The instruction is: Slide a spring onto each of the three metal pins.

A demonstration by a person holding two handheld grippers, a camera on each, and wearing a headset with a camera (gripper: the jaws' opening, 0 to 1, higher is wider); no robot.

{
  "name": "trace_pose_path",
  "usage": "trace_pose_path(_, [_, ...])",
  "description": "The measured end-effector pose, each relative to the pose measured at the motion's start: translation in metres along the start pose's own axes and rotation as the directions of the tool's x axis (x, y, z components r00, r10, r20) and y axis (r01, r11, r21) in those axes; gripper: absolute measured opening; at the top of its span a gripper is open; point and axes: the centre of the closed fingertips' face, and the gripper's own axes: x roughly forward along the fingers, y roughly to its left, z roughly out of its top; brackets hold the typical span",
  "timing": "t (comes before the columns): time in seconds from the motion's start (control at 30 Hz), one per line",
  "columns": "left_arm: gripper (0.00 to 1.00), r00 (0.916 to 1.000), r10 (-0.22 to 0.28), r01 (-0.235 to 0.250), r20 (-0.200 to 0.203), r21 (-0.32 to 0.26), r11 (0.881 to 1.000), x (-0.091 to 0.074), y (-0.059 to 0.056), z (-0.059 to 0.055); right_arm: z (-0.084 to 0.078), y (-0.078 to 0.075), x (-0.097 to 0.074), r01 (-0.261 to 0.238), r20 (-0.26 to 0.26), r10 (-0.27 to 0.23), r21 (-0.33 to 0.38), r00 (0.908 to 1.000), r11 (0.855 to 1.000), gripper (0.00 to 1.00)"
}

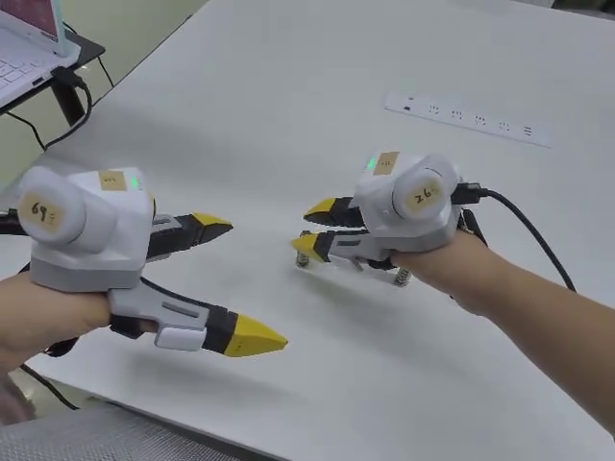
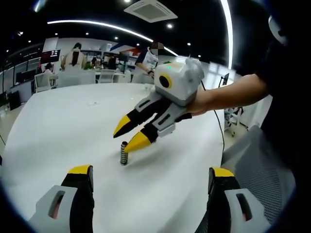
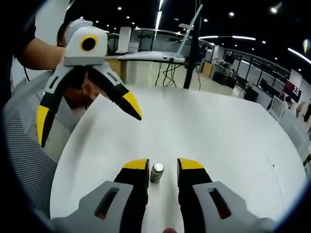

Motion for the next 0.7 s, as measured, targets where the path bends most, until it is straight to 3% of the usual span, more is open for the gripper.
trace_pose_path(0.2, [0.95, 1.0, 0.009, -0.009, 0.003, 0.012, 1.0, 0.007, 0.003, 0.006, 0.006, -0.004, -0.013, 0.023, 0.019, -0.023, 0.002, 0.9996, 1.0, 0.28])
trace_pose_path(0.57, [0.94, 0.9999, 0.016, -0.016, -0.004, 0.046, 0.999, 0.02, 0.003, 0.019, -0.001, -0.007, -0.038, 0.065, 0.027, -0.066, 0.021, 0.9975, 0.998, 0.39])
trace_pose_path(0.7, [0.94, 0.9998, 0.021, -0.021, -0.004, 0.05, 0.999, 0.024, 0.003, 0.02, 0.001, -0.007, -0.049, 0.073, 0.043, -0.075, 0.054, 0.9962, 0.996, 0.49])
